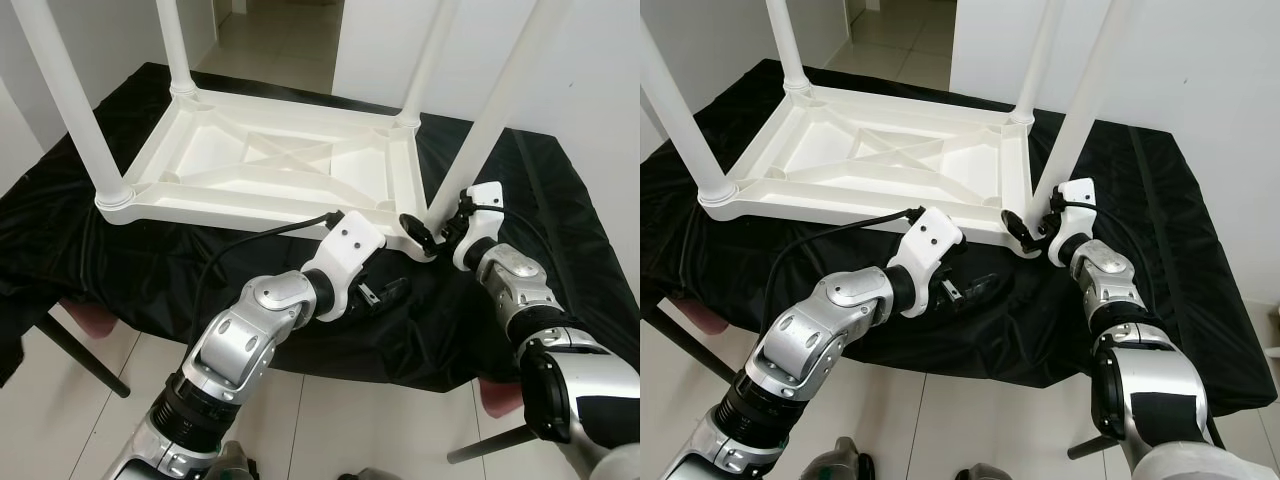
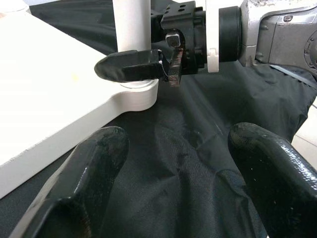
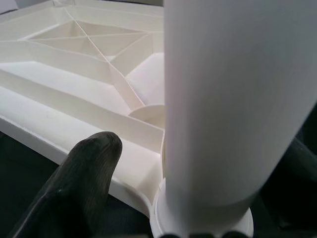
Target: Building children table
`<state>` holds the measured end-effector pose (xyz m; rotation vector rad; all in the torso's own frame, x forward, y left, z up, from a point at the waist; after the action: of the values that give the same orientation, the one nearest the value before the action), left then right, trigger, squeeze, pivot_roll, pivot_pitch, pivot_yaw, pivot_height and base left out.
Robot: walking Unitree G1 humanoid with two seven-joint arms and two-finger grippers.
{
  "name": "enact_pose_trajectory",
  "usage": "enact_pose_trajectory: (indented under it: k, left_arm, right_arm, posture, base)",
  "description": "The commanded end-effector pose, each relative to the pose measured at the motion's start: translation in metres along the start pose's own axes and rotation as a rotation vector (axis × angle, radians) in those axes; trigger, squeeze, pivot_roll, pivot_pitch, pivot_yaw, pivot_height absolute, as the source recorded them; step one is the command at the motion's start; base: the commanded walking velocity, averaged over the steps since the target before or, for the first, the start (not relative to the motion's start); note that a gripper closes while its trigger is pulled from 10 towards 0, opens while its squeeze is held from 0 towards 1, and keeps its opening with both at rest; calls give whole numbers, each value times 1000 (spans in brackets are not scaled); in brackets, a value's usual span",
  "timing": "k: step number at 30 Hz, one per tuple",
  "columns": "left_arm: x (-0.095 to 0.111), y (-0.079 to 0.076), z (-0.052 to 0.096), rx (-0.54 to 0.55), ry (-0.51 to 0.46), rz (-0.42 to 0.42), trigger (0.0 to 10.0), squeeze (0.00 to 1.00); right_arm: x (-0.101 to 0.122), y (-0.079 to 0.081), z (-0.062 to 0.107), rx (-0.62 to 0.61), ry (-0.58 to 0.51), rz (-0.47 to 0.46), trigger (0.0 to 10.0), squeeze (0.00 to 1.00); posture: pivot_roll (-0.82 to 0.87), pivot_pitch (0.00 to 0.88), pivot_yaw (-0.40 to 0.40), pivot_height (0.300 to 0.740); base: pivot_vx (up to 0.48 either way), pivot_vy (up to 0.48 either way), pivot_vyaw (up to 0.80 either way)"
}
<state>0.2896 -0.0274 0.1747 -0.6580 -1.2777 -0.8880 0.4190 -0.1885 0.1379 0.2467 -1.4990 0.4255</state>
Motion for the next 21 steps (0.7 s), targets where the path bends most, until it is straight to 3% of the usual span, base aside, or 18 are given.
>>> enact_pose_trajectory:
  k: [1, 3, 4, 5, 21]
  left_arm:
    - [-1, 0, 2, 14, 4, 5, 10000, 0]
    - [-2, 0, 3, 15, 7, 5, 10000, 0]
    - [-2, 1, 4, 16, 8, 5, 10000, 0]
    - [-2, 1, 4, 17, 8, 4, 10000, 0]
    - [-1, 1, 4, 17, 8, 4, 10000, 0]
  right_arm:
    - [-2, -2, 1, 3, 19, -6, 4588, 0]
    - [-4, -2, 0, 3, 30, -18, 627, 0]
    - [-4, -1, 0, 6, 34, -22, 627, 0]
    - [-5, -1, 0, 12, 37, -23, 0, 0]
    - [-17, 3, 7, 56, 54, -51, 0, 0]
  posture:
    - [94, 48, -49, 740]
    - [98, 48, -49, 740]
    - [99, 47, -50, 740]
    - [99, 47, -50, 740]
    - [92, 43, -54, 740]
  base:
    - [0, 0, 0]
    - [0, 0, 0]
    - [0, 0, 0]
    - [0, 0, 0]
    - [0, 0, 0]
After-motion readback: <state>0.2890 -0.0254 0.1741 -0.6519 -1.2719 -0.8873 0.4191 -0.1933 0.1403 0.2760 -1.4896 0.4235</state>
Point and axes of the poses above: a point about 5 cm out from each wrist's last joint towards the gripper, its own z axis pointing back from the gripper into the wrist, its own x axis along the axis of the wrist's last joint, y = z × x, the point moved 5 cm from there along -z, pointing out of the wrist towards the gripper, and after that the axes turned 1 degree about z, right-handed, at the moved point
